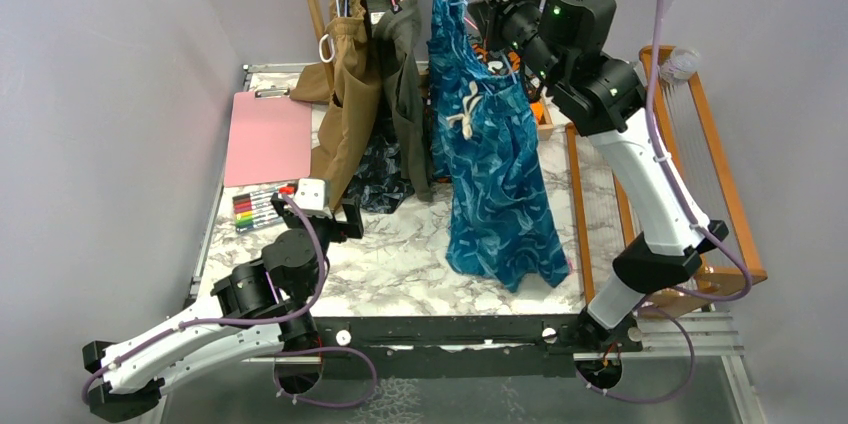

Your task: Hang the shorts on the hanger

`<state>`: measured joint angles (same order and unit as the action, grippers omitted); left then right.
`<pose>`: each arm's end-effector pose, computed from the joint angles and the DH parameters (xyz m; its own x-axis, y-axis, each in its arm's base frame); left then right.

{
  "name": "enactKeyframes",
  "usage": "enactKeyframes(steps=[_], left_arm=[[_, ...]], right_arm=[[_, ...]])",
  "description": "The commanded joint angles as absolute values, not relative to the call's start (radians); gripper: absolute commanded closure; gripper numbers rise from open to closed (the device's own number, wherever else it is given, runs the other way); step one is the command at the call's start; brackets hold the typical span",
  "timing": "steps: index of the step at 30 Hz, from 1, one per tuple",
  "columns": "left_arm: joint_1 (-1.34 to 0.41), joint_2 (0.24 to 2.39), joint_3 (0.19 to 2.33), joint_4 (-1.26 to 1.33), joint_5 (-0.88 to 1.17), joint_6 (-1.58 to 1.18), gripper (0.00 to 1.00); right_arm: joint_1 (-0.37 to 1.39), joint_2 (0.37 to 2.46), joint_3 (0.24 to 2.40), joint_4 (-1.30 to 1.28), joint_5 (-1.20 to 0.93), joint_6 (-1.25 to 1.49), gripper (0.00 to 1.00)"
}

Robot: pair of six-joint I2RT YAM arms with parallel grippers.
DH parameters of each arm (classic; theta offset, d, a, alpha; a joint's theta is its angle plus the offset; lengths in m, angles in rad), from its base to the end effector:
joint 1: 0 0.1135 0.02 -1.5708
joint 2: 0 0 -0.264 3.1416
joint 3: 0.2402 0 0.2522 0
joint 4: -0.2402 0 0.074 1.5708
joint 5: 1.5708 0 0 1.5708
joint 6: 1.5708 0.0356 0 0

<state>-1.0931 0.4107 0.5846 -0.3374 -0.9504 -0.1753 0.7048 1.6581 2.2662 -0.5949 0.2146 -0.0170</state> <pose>0.0727 -0.0775 0.3050 -0.0993 -0.0286 -0.9946 0.1319 0.9904 -0.0417 0.2476 0.2006 0.5671 0.0181 -0.0064 -0.9998 -0.4706 0.8822 -0.0142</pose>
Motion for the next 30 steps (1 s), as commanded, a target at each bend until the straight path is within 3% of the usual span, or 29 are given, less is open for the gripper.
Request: enactKeyframes(steps=[1, 7, 12, 30], left_arm=[[-1.092, 0.413, 0.578, -0.316, -0.949, -0.166, 0.09], [-1.092, 0.403, 0.574, -0.314, -0.955, -0.169, 0.09], [-1.092, 0.417, 0.575, -0.312, -0.956, -0.164, 0.09], [-1.092, 0.430, 0.573, -0.308, -0.942, -0.157, 0.09]], right_arm=[[0.703, 1.686, 2.341, -0.415, 0.192, -0.065, 0.99], [0.703, 1.656, 2.392, -0.352, 0.173, -0.079, 0.99], [0.702, 1.625, 2.285, -0.300, 0.187, -0.105, 0.99], [0.647, 1.886, 2.366, -0.170, 0.177, -0.061, 0.99]])
